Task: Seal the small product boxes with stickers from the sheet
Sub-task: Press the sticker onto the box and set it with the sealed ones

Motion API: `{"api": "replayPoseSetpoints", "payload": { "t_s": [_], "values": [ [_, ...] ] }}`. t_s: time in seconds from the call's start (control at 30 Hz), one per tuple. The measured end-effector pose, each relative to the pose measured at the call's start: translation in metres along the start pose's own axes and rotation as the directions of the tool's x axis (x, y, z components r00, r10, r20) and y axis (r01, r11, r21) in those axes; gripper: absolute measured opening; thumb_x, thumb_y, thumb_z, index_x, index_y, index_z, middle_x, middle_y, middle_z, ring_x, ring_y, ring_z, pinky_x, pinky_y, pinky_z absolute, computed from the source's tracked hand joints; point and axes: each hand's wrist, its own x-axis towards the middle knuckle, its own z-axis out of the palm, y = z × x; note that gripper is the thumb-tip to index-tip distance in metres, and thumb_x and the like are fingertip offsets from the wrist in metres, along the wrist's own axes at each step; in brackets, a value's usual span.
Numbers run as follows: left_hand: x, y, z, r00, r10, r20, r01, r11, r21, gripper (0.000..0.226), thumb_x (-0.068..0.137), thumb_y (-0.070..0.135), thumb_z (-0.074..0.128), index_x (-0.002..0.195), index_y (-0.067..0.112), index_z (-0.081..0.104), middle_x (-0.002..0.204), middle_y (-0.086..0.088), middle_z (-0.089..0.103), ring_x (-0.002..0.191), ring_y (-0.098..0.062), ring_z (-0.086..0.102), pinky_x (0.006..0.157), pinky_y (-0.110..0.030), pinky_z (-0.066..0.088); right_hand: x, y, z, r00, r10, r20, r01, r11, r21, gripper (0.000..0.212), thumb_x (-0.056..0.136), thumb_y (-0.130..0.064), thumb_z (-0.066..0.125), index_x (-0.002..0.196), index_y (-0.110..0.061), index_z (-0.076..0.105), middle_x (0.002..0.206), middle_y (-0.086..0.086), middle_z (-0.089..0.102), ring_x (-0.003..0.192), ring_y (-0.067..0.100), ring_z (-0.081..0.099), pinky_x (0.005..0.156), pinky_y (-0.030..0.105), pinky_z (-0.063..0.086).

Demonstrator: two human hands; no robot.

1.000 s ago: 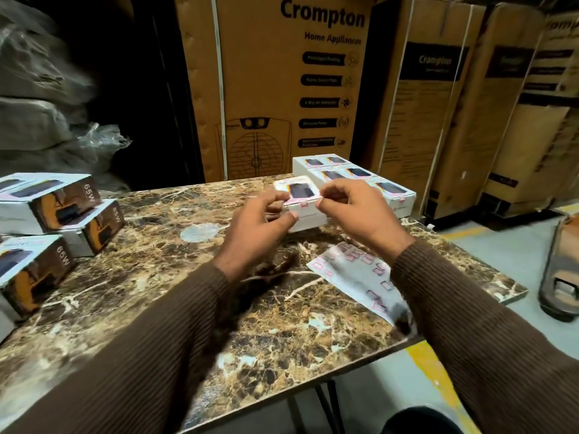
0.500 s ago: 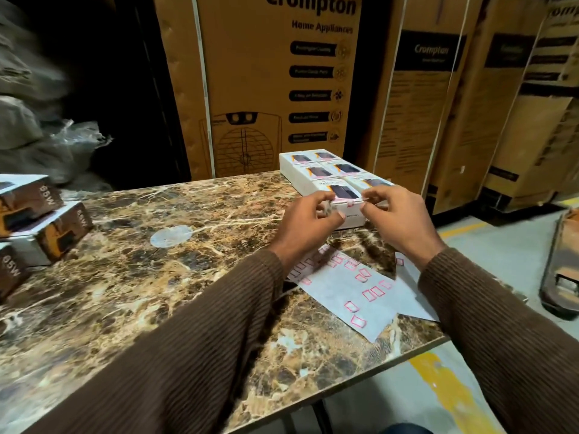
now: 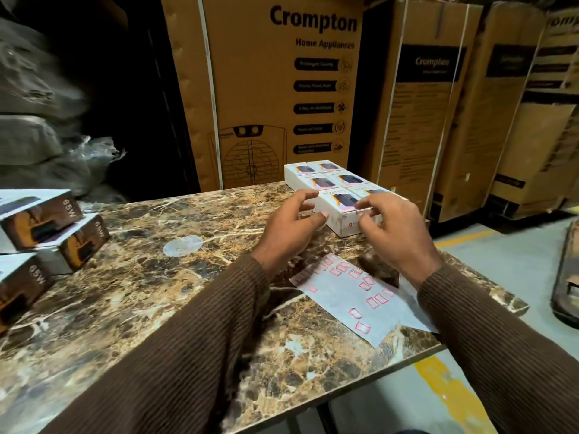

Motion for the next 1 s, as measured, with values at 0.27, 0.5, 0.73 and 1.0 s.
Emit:
{"api": "replayPoseSetpoints", "payload": {
  "t_s": [0.27,0.5,0.73,1.0],
  "values": [
    [-0.097,0.029,-0.103,0.975,0.102,-0.199,-0.077,0.989,0.128,0.011,0.099,0.025,0.071,0.104,0.022,0.079,0.090,0.003,0.078,0.092,-0.021,0.075,0.085,-0.045,0.061,-0.012,-0.120,0.014,0.944,-0.244,0.223,0.168,0.935,0.314,0.012,0.092,-0.016,0.074,0.099,-0.021,0.083,0.085,-0.011,0.077,0.077,-0.005,0.068,0.071,0.010,0.048],
    [-0.199,0.050,-0.229,0.929,0.125,-0.347,-0.009,0.948,0.317,0.007,0.095,0.019,0.074,0.093,0.023,0.079,0.087,-0.008,0.079,0.077,-0.017,0.072,0.075,-0.041,0.059,-0.045,-0.250,0.054,0.858,-0.416,0.301,0.233,0.838,0.494,0.008,0.093,-0.024,0.076,0.098,-0.024,0.083,0.088,-0.013,0.077,0.083,0.001,0.069,0.077,0.029,0.058],
    [-0.302,0.047,-0.346,0.830,0.121,-0.545,0.219,0.828,0.517,0.011,0.080,0.047,0.076,0.091,0.047,0.079,0.083,0.011,0.079,0.076,-0.007,0.072,0.087,-0.047,0.062,-0.088,-0.334,0.094,0.781,-0.521,0.344,0.206,0.736,0.645,0.007,0.089,-0.016,0.078,0.089,-0.023,0.081,0.081,-0.012,0.074,0.078,0.000,0.067,0.069,0.016,0.048],
    [-0.336,0.016,-0.373,0.774,-0.093,-0.626,0.420,0.815,0.398,0.017,0.081,0.041,0.077,0.096,0.040,0.083,0.088,0.002,0.081,0.092,-0.024,0.078,0.091,-0.048,0.063,-0.117,-0.386,0.136,0.799,-0.475,0.368,0.097,0.707,0.701,0.012,0.091,-0.025,0.077,0.102,-0.025,0.082,0.087,-0.013,0.076,0.079,-0.002,0.069,0.069,0.011,0.048]
  ]
}}
